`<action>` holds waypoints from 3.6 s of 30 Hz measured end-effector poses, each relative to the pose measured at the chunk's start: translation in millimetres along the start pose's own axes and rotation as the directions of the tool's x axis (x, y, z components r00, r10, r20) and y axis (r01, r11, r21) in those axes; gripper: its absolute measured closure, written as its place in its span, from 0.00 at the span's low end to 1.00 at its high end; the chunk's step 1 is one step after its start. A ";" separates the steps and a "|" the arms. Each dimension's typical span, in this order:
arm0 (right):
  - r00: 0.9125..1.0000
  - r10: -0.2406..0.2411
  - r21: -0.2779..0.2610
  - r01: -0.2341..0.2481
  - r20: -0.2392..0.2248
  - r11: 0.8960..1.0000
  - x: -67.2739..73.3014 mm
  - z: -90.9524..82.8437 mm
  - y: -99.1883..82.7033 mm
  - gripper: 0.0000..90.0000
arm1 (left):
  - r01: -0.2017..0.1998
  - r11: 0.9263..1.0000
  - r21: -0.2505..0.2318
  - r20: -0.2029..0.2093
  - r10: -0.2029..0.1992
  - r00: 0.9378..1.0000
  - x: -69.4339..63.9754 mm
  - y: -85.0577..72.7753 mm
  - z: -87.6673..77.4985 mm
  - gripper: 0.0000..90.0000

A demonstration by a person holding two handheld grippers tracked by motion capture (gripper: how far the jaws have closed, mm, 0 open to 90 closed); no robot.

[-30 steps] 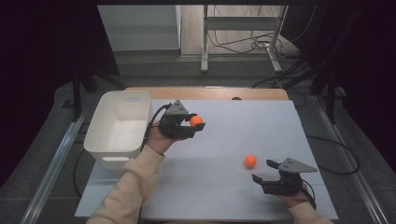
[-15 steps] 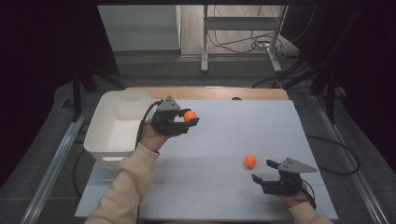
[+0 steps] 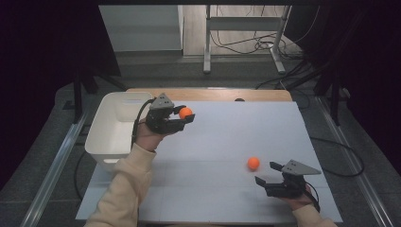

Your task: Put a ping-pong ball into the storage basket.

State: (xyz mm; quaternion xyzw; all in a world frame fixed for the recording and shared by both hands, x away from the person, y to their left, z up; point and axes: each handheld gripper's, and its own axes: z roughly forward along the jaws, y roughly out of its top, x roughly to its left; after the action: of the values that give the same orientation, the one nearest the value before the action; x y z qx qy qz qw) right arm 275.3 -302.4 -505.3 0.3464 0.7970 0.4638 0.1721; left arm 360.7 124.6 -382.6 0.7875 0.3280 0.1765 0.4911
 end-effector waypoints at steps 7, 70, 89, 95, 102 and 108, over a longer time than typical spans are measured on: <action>1.000 0.000 0.001 0.000 0.000 1.000 0.1 0.1 0.0 0.17 | 0.006 1.000 -0.014 -0.017 -0.006 1.000 4.1 0.8 -5.9 0.55; 1.000 0.001 -0.003 -0.001 0.001 1.000 0.0 -0.9 -0.2 0.17 | 0.129 0.991 -0.048 -0.236 -0.137 0.962 59.6 -17.0 -55.1 0.55; 1.000 0.002 -0.002 -0.002 0.001 1.000 -0.1 -0.8 -0.3 0.17 | 0.180 0.983 -0.040 -0.306 -0.183 0.934 80.8 -29.0 -62.9 0.55; 1.000 0.001 -0.002 -0.001 0.001 1.000 -0.1 -1.0 -0.4 0.17 | 0.192 0.980 -0.044 -0.320 -0.196 0.927 85.3 -31.5 -66.5 0.55; 1.000 0.002 -0.002 -0.002 0.001 1.000 -0.1 -1.0 -0.3 0.17 | 0.209 0.977 -0.050 -0.341 -0.213 0.915 91.7 -35.3 -71.4 0.55; 1.000 0.001 -0.002 -0.001 0.002 1.000 -0.1 -1.0 -0.4 0.17 | 0.221 0.974 -0.056 -0.359 -0.226 0.905 95.5 -37.6 -75.8 0.55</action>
State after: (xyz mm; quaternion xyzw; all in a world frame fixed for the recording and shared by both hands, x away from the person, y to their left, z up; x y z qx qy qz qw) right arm 274.7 -303.2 -505.1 0.3470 0.7962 0.4644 0.1729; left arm 371.3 251.7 -385.7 0.6951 0.4998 0.2639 0.4443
